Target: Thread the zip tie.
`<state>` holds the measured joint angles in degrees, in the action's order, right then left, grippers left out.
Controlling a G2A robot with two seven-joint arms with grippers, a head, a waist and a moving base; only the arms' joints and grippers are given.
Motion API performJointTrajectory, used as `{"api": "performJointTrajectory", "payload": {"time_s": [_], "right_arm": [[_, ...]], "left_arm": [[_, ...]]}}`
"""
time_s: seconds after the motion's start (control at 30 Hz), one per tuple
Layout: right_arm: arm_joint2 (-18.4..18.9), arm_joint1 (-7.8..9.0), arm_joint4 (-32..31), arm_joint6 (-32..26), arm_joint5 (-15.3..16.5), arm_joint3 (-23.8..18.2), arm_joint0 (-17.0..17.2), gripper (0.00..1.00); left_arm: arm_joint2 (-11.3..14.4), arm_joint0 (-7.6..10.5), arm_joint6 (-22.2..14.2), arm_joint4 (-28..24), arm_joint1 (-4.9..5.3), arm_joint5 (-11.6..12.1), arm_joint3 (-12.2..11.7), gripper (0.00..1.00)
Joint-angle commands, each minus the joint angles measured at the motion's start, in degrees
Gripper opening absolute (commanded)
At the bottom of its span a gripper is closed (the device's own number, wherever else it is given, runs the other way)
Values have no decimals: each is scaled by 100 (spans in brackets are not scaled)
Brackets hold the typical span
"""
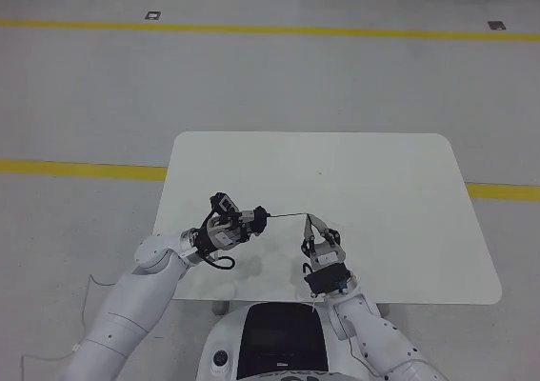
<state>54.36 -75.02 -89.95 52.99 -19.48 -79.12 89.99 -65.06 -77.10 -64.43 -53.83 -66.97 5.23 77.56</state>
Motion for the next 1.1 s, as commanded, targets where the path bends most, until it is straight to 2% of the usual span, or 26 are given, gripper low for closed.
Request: {"api": "performJointTrajectory", "payload": {"time_s": [0.0,0.2,0.4,0.43,0.47,0.5,0.53,0.63,0.73,0.87,0.97,1.07], "right_arm": [[46,-14,0,8,0,-9,28,0],[77,-41,0,17,0,3,55,0],[-131,-4,0,-87,0,126,-79,2],[-141,3,0,-120,0,135,-88,33],[-142,10,0,-177,0,142,-96,54],[-136,15,0,-215,0,143,-99,73],[-120,20,0,-257,0,153,-99,79],[-92,38,0,-379,0,185,-102,69],[-78,50,0,-470,0,187,-99,65],[-41,61,0,-501,0,169,-83,69],[151,63,0,-486,0,64,23,75],[443,57,0,-470,0,-136,233,85]], "left_arm": [[0,0,0,0,0,0,0,0],[0,0,0,0,0,0,0,0],[0,0,0,0,0,0,0,0],[0,0,0,0,0,0,0,0],[0,0,0,0,0,0,0,0],[0,0,0,0,0,0,0,0],[0,0,0,0,0,0,0,0],[0,0,0,0,0,0,0,0],[0,0,0,0,0,0,0,0],[0,0,0,0,0,0,0,0],[0,0,0,0,0,0,0,0],[0,0,0,0,0,0,0,0]]}}
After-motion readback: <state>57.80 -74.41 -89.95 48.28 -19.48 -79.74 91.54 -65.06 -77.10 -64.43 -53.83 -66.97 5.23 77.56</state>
